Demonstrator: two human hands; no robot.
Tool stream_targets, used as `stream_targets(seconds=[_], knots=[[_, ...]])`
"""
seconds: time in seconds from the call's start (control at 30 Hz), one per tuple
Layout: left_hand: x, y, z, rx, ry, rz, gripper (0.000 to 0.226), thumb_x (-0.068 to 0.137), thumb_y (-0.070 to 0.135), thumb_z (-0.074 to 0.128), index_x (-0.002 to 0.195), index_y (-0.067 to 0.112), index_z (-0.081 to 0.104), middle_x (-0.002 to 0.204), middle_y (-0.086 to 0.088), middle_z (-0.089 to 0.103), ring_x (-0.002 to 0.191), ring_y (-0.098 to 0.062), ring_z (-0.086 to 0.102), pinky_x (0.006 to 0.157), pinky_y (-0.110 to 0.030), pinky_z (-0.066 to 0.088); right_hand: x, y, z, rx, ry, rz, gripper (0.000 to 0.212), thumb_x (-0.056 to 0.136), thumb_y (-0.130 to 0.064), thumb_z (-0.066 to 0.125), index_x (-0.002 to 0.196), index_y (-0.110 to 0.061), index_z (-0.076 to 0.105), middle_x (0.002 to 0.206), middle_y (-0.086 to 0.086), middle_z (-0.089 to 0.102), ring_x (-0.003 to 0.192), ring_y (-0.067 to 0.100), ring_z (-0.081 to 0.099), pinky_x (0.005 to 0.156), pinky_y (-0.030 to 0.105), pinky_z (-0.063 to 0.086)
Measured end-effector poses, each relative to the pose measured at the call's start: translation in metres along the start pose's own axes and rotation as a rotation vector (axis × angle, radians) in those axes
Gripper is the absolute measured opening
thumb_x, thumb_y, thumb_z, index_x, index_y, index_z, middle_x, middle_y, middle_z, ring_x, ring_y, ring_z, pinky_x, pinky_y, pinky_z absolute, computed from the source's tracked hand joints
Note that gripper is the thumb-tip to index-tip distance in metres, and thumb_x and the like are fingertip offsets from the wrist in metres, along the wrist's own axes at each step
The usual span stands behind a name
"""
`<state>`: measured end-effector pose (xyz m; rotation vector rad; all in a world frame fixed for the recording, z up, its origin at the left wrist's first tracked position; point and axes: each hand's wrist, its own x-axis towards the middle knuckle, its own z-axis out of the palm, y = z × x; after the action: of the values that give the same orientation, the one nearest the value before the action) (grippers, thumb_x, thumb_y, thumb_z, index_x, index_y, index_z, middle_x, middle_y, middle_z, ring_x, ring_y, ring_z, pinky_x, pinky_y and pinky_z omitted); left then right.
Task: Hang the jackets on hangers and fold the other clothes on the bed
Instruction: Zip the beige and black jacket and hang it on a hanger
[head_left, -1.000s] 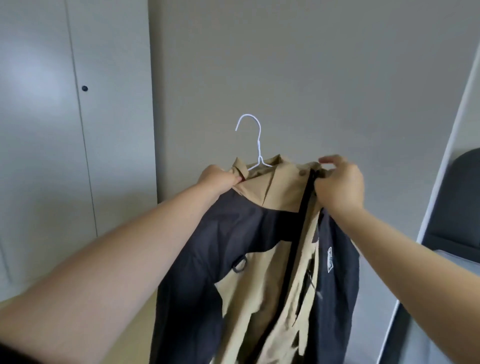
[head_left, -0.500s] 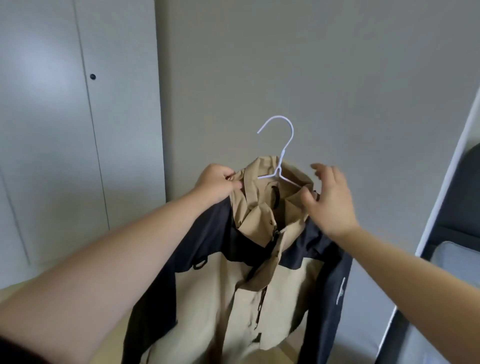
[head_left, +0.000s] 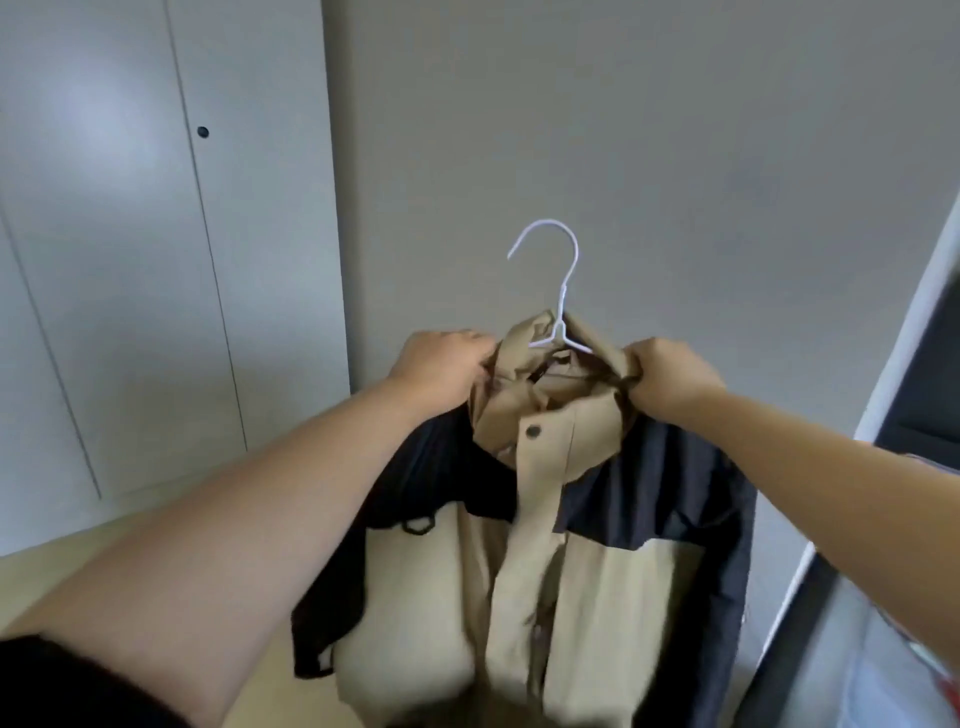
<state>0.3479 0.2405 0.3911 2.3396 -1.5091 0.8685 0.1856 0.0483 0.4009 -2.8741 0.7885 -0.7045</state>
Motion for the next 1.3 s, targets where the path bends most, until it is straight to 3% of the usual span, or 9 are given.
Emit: stream_targets(seconds=[0.1,0.2,0.33,0.37,0.47,0.5,0.87,1.07,1.3], knots=[[-0.013,-0.008,0.003,-0.068,0.063,-0.138,0.007,0.089,0.017,0.052,0.09,0.01,0.055,0.097,-0.008,0.061,0.091,-0.032,0.058,0.069,-0.037,0.044,-0.007,-0.007,0.004,0.069,0.131,0.019,0.014,0.075,-0.006,0.054,0.084,-0.016,0.058,0.084,0.008,0.063,0.08,0.033,0.056,0.064,0.033,0.042],[-0.013,-0.01,-0.01,-0.076,0.203,-0.108,0.003,0.081,0.007,0.056,0.083,0.005,0.056,0.095,-0.012,0.057,0.096,-0.032,0.053,0.067,-0.033,0.036,-0.005,-0.016,-0.007,0.126,0.242,-0.034,0.011,0.074,-0.003,0.053,0.079,-0.013,0.054,0.074,0.006,0.057,0.078,0.035,0.056,0.06,0.033,0.036],[-0.015,-0.001,-0.018,-0.23,0.56,-0.107,0.01,0.078,-0.001,0.056,0.082,0.007,0.054,0.09,-0.009,0.055,0.084,-0.026,0.051,0.063,-0.03,0.038,-0.019,-0.018,-0.013,0.369,0.703,-0.138,0.026,0.071,-0.001,0.049,0.093,-0.012,0.06,0.078,0.003,0.061,0.072,0.026,0.052,0.061,0.032,0.034],[-0.018,0.0,-0.019,-0.254,0.449,-0.094,0.009,0.083,0.003,0.055,0.08,0.011,0.052,0.085,-0.005,0.055,0.082,-0.026,0.053,0.059,-0.03,0.035,-0.021,-0.017,-0.013,0.368,0.667,-0.159,0.024,0.073,0.0,0.049,0.09,-0.012,0.06,0.078,0.003,0.061,0.072,0.026,0.052,0.061,0.033,0.035],[-0.027,-0.006,-0.023,-0.204,-0.236,-0.15,0.033,0.089,0.027,0.062,0.062,0.02,0.046,0.066,0.004,0.05,0.073,-0.025,0.055,0.054,-0.028,0.032,-0.025,-0.016,0.006,0.148,0.218,-0.081,0.011,0.075,-0.002,0.056,0.073,-0.013,0.053,0.07,0.005,0.056,0.073,0.032,0.055,0.059,0.031,0.033],[-0.029,-0.011,-0.023,-0.162,-0.288,-0.175,0.038,0.087,0.032,0.066,0.059,0.02,0.044,0.063,0.005,0.047,0.067,-0.021,0.051,0.053,-0.027,0.032,-0.025,-0.016,0.014,0.132,0.177,-0.064,0.01,0.074,-0.002,0.057,0.073,-0.011,0.053,0.07,0.006,0.056,0.072,0.032,0.053,0.058,0.031,0.032],[-0.021,-0.085,0.026,-0.025,-0.013,-0.176,0.031,0.086,0.024,0.06,0.06,0.02,0.044,0.073,0.007,0.038,0.079,-0.017,0.045,0.054,-0.028,0.028,0.029,-0.056,0.093,0.292,0.322,0.027,0.015,0.071,0.002,0.051,0.08,-0.01,0.052,0.061,-0.001,0.048,0.061,0.028,0.045,0.051,0.031,0.029],[-0.006,-0.141,0.119,-0.256,0.382,-0.336,0.012,0.073,0.001,0.052,0.068,0.007,0.06,0.075,-0.004,0.047,0.066,-0.025,0.048,0.051,-0.031,0.038,0.106,-0.081,0.175,0.481,0.359,0.097,0.025,0.069,0.004,0.049,0.08,-0.019,0.049,0.06,-0.01,0.046,0.056,0.008,0.042,0.047,0.025,0.026],[0.033,-0.225,0.158,-0.284,0.173,-0.439,0.01,0.076,0.0,0.062,0.067,0.005,0.06,0.075,-0.005,0.048,0.063,-0.024,0.048,0.053,-0.034,0.038,0.192,-0.119,0.22,0.563,0.179,0.122,0.029,0.068,0.005,0.049,0.081,-0.02,0.054,0.065,-0.003,0.056,0.063,0.021,0.051,0.051,0.029,0.037]])
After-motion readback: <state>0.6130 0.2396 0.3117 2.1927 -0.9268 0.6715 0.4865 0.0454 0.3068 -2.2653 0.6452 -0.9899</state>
